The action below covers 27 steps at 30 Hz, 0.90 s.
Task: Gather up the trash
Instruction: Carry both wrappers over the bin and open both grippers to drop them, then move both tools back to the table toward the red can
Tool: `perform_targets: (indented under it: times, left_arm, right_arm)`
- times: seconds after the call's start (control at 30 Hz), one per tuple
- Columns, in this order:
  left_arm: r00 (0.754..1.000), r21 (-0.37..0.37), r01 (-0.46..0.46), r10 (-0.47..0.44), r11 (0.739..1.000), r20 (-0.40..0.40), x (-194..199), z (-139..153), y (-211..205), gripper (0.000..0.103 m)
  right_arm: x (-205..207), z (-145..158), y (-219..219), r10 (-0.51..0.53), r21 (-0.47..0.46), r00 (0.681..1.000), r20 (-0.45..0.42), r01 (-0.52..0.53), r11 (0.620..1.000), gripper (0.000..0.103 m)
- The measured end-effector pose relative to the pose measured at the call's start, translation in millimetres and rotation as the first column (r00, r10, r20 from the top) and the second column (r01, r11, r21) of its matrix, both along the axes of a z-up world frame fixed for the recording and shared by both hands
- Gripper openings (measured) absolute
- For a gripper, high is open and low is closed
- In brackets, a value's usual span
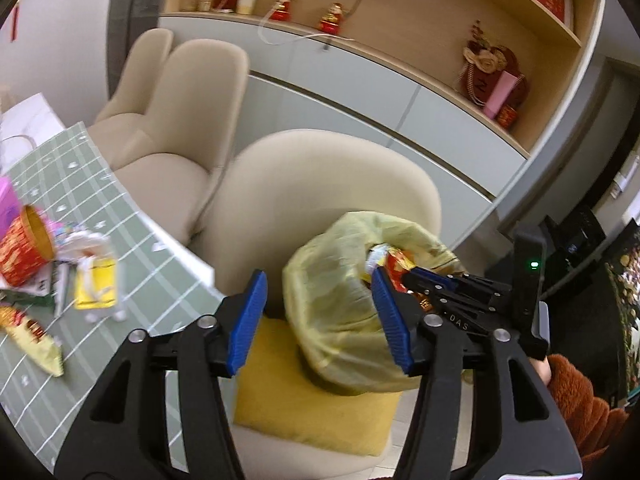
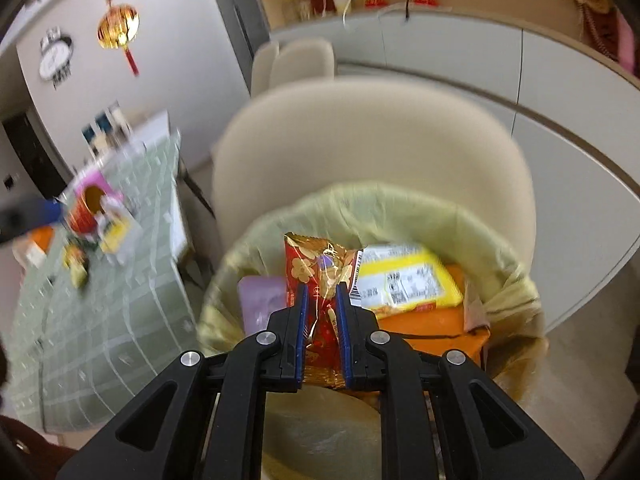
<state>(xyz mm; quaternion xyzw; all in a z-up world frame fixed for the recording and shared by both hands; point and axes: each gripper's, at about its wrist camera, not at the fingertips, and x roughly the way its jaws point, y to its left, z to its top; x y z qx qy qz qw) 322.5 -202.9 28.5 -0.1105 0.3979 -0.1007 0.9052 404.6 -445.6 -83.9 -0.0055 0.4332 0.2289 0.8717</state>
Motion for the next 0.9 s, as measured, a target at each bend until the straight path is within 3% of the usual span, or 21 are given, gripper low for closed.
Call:
perform_targets:
  times: [0.1,0.23,0.3,0.37,0.53,0.7,0.9]
  left_arm:
    - [0.999,-0.009,-0.047,0.047,0.999,-0.014,-10.1,-4.8,19.1,0.053]
    - [0.996,-0.028,-0.087,0.086,0.996,-0.034,-20.5,-12.0,39.3,0.053]
    - [0.995,-0.035,-0.092,0.091,0.995,-0.037,-25.7,-14.0,48.3,0.053]
    - [0.995,-0.040,-0.097,0.095,0.995,-0.034,-32.4,-16.3,58.9,0.053]
    - [0.990,-0.051,-0.137,0.136,0.989,-0.034,-46.3,-22.4,93.4,0.053]
    - [0.974,-0.064,-0.225,0.223,0.972,-0.031,-69.4,-29.4,148.9,0.053]
    - [0.930,-0.044,-0.369,0.368,0.929,-0.027,-112.0,-36.1,239.2,0.054]
  right_arm:
    - [-0.2,-15.8,-3.0,-0.020,-0.051,0.999,-0.032,0.018,0.999,0.014]
    - [-2.4,-17.4,-14.2,-0.066,-0.032,0.997,-0.041,0.065,0.997,0.017]
    - [-6.3,-12.6,-18.9,-0.096,-0.017,0.995,-0.027,0.095,0.995,0.038]
    - [-12.2,-2.9,-21.0,-0.124,-0.002,0.992,0.008,0.124,0.992,0.048]
    - [-31.8,30.5,-15.7,-0.178,-0.008,0.979,0.099,0.180,0.984,0.052]
    - [-54.3,65.2,19.9,-0.118,0.051,0.977,0.177,0.110,0.993,0.068]
    - [-79.7,84.3,98.7,0.037,0.058,0.979,0.201,-0.050,0.997,0.071]
